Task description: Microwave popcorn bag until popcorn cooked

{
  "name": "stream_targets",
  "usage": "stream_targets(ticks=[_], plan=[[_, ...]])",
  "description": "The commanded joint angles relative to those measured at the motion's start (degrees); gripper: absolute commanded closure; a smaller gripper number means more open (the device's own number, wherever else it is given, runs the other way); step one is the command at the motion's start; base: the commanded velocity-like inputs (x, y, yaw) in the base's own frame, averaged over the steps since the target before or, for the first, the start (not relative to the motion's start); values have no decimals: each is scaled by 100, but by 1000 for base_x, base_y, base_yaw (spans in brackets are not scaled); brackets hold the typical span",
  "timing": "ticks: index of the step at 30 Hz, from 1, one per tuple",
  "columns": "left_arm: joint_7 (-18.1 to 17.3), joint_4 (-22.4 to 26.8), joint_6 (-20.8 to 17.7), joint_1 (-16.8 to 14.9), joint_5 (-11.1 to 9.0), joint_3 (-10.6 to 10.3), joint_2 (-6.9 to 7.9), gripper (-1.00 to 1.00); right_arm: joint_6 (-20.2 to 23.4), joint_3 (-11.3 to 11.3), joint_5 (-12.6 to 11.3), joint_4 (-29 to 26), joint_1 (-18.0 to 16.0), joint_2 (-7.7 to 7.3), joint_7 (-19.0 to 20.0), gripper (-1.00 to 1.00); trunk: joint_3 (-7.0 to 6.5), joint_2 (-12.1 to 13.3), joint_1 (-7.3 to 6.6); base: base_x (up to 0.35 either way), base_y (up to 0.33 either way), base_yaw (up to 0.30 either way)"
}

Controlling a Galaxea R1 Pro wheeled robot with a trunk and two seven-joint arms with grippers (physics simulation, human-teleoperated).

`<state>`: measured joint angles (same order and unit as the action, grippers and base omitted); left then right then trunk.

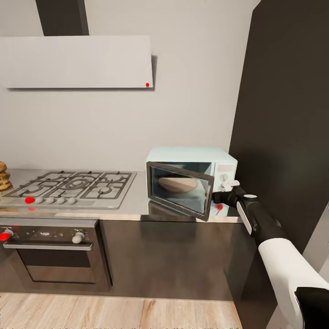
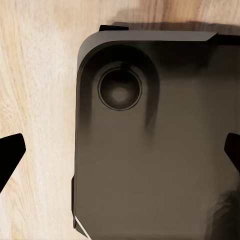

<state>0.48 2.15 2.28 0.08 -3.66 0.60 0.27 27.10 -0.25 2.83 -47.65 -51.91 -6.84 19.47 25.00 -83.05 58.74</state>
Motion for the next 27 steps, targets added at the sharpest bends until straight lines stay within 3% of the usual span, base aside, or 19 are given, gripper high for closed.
stream_targets(ticks=[1, 10, 27], plan=[[5, 5, 10, 1, -38, 1, -5, -100, 34, 1, 11, -8, -3, -1, 49, -100, 6, -3, -1, -114, 43, 0], [5, 5, 10, 1, -38, 6, -9, -100, 50, 33, -20, -8, -3, 6, 359, -100, 6, -3, -1, -175, 141, 0], [5, 5, 10, 1, -38, 1, -8, -100, 47, 35, -28, -8, -3, 7, 373, -100, 6, -3, -1, -226, 213, 0]])
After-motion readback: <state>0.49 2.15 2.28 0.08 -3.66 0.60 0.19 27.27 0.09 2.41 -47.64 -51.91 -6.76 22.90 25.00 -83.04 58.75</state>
